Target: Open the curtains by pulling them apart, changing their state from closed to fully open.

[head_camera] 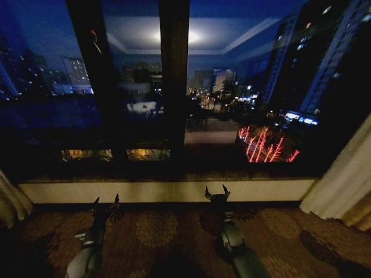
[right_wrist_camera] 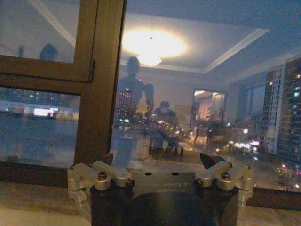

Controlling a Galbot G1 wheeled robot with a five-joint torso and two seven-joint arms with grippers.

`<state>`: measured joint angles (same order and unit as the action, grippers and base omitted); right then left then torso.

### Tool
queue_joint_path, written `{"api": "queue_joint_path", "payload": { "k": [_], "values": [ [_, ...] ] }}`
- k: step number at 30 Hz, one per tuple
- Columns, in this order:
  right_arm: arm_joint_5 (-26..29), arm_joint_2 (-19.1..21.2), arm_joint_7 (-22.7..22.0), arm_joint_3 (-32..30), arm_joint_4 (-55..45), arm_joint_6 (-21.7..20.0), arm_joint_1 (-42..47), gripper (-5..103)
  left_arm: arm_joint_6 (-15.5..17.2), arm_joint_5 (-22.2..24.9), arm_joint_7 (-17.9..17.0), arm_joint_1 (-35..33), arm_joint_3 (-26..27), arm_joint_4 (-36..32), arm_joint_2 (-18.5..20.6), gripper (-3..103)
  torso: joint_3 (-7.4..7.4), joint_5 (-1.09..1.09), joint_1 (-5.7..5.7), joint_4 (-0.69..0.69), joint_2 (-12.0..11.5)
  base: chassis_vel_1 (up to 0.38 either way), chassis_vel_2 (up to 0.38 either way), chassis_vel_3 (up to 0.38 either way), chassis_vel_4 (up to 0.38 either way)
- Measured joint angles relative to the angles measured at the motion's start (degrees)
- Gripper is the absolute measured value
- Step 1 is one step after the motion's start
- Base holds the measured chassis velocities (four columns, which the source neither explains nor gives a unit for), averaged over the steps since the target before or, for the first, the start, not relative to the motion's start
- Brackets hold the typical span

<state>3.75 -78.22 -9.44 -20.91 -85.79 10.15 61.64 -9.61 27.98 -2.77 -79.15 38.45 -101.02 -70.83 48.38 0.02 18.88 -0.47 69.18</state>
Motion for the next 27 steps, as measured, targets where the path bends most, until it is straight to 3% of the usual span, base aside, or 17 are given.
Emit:
{"api": "queue_joint_path", "payload": {
  "k": [10,27],
  "values": [
    [0.0,0.0,0.0,0.0,0.0,0.0,0.01,100,0.0,0.0,0.0,-0.02,0.01,0.0,-0.01,100,-0.04,-0.03,-0.07,0.01,0.04,0.25,-0.33,-0.265,0.328],
    [0.0,0.0,0.0,0.0,0.0,0.0,-0.01,100,-0.01,0.0,0.0,0.02,0.0,0.0,0.0,100,-0.01,-0.03,0.0,0.0,-0.01,0.004,0.025,-0.01,0.0]
  ]
}}
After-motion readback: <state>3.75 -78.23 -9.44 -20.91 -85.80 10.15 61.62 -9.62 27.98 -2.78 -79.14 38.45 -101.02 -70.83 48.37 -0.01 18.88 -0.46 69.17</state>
